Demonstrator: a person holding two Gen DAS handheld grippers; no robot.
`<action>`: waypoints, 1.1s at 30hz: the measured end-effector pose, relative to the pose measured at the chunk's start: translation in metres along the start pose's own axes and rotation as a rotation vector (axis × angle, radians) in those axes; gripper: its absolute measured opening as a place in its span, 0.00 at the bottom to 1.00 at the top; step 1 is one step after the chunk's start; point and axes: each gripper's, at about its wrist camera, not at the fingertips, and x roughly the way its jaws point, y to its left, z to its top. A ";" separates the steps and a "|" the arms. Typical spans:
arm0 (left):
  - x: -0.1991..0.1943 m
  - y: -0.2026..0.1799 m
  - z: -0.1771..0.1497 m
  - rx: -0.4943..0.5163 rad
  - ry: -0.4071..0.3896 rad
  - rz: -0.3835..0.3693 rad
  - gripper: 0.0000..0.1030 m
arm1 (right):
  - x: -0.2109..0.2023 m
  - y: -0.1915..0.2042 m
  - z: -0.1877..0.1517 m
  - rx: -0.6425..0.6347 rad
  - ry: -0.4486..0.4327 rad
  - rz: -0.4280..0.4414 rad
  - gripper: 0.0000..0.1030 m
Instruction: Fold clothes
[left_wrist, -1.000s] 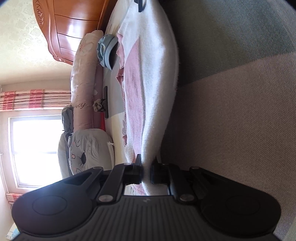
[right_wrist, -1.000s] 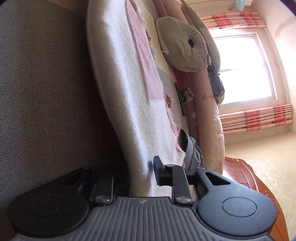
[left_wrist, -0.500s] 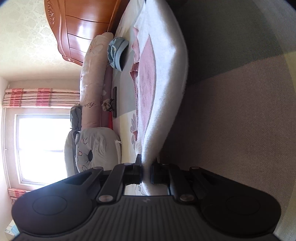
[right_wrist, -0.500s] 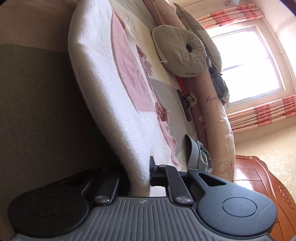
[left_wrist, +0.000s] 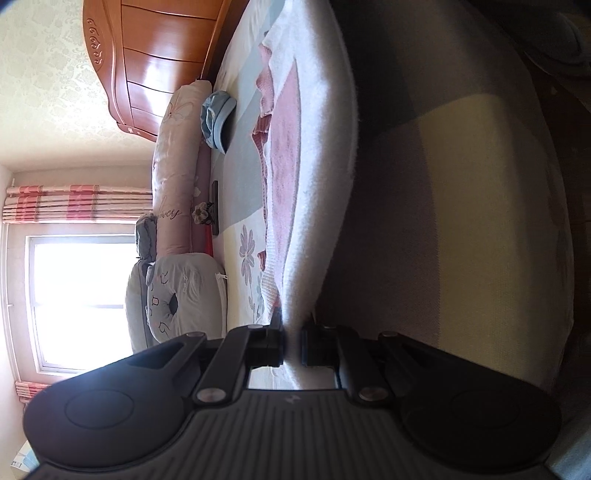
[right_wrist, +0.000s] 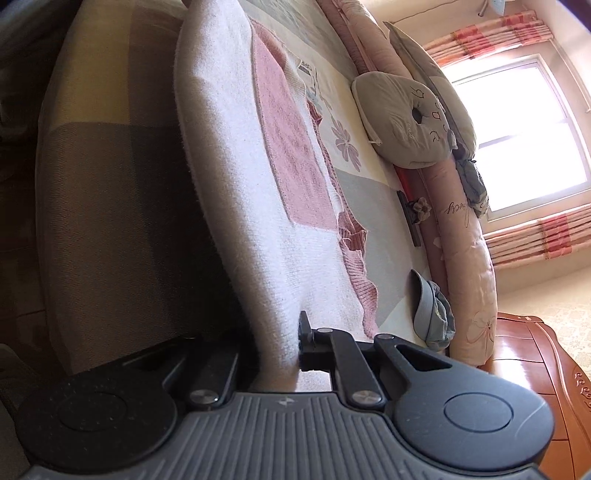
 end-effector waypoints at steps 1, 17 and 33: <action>-0.004 -0.002 0.000 -0.002 0.000 -0.002 0.06 | -0.004 0.002 0.000 0.003 0.000 0.009 0.11; -0.061 0.022 -0.030 -0.249 0.008 -0.306 0.14 | -0.039 -0.010 -0.024 0.208 0.033 0.254 0.28; 0.003 0.048 -0.049 -0.873 0.129 -0.480 0.25 | -0.019 -0.044 -0.047 0.839 -0.056 0.347 0.49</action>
